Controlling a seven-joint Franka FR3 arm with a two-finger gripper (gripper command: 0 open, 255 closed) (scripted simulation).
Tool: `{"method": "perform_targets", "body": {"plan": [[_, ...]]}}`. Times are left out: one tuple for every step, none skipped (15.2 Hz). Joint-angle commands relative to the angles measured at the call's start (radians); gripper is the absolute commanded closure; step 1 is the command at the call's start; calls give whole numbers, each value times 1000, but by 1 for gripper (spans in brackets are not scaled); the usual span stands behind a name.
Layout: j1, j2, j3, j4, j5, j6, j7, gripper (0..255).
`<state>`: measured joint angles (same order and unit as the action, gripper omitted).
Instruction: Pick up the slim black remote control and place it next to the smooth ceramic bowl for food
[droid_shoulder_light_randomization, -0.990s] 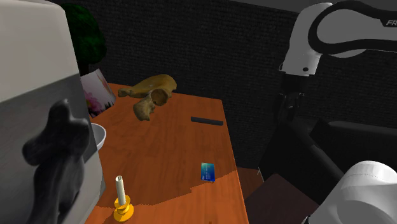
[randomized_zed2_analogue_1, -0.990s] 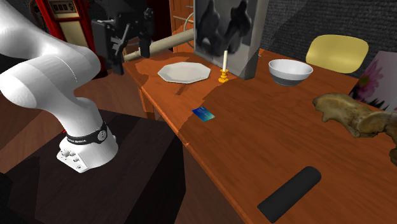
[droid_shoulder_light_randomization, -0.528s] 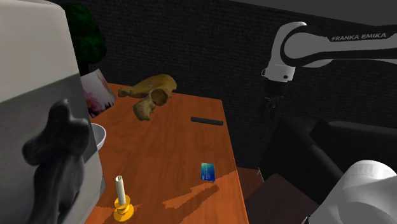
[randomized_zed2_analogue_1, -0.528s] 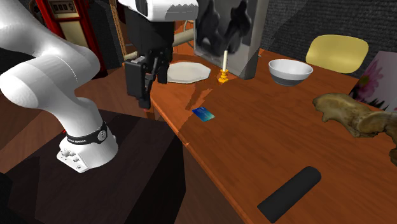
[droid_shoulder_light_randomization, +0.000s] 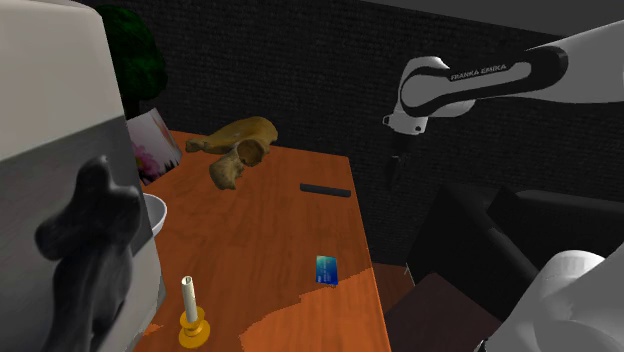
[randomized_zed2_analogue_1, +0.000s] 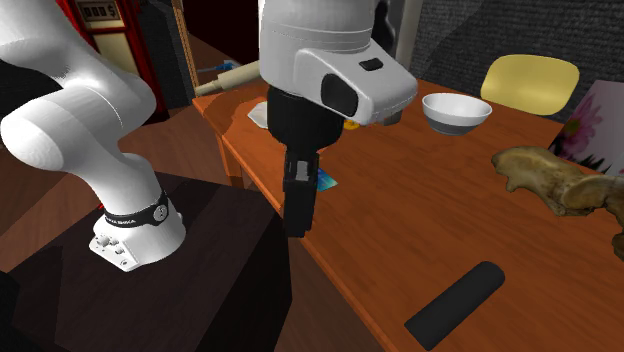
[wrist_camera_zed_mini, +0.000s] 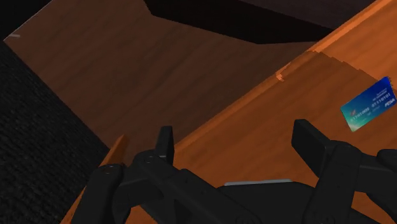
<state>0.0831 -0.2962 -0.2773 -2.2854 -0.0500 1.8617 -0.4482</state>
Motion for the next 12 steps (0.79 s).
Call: {"method": "perform_targets", "body": {"plan": [[14, 71, -12, 41, 15, 36, -63, 0], [19, 110, -19, 65, 24, 54, -96, 0], [24, 149, -25, 90, 34, 70, -130, 0], [28, 189, -30, 116, 46, 85, -163, 0], [30, 228, -33, 144, 58, 98, -197, 0], [32, 267, -35, 172, 71, 110, -230, 0], [33, 306, -36, 202, 85, 121, -262, 0], [32, 345, -35, 233, 98, 130, -294, 0], [31, 384, -33, 265, 112, 138, -325, 0], [30, 423, -30, 299, 125, 145, -356, 0], [27, 461, -26, 333, 139, 150, -385, 0], [24, 499, -21, 369, 151, 154, -413, 0]]}}
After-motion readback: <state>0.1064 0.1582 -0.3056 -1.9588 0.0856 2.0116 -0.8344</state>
